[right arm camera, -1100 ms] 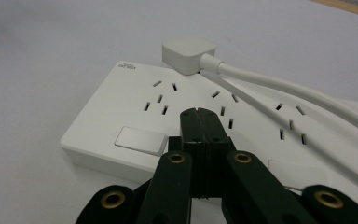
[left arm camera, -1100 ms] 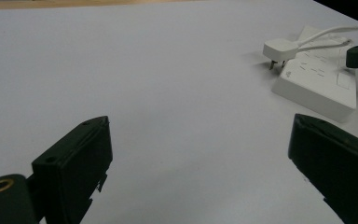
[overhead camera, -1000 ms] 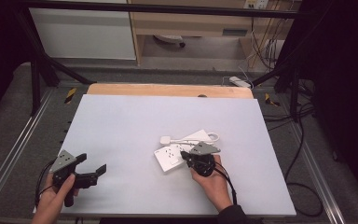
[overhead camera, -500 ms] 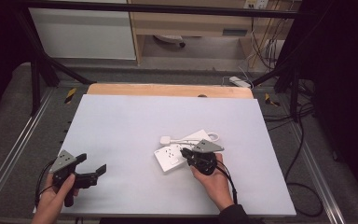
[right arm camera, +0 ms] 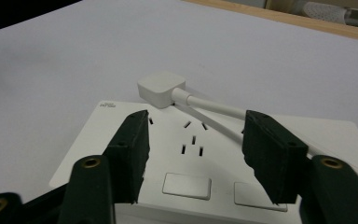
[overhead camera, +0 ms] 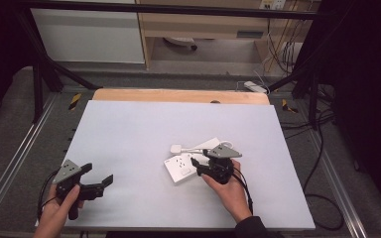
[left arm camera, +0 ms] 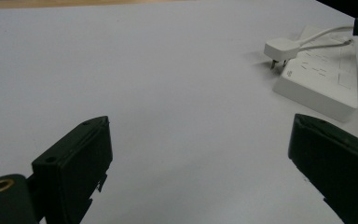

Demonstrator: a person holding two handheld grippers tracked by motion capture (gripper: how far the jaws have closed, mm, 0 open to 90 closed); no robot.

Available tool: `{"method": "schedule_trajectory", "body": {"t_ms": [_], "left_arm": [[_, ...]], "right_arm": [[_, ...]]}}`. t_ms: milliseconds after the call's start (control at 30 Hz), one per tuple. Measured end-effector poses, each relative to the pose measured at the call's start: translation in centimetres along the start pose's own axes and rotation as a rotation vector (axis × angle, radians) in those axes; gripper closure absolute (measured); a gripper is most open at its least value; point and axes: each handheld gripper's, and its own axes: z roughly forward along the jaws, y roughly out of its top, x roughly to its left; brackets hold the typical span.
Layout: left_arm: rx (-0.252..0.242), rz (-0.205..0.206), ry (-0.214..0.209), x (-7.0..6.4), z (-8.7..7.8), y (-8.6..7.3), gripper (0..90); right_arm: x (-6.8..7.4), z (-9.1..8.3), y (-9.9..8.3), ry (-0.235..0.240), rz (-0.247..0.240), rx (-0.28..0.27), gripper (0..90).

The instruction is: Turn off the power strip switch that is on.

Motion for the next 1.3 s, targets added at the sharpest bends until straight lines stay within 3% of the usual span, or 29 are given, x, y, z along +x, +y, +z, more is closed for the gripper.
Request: {"method": "schedule_trajectory", "body": {"t_ms": [433,867,1300], "left_arm": [[0.000,-0.001,0.000,0.0,0.0,0.0,6.2],[0.004,-0.003,0.002,0.1,0.0,0.0,6.2],[0.004,-0.009,0.006,0.1,0.0,-0.1,6.2]], "right_arm": [[0.2,0.2,0.4,-0.023,0.011,0.016,6.6],[0.1,0.1,0.6,-0.025,0.013,0.012,2.9],[-1.3,-1.1,2.1,-0.025,0.012,-0.005,3.4]]}}
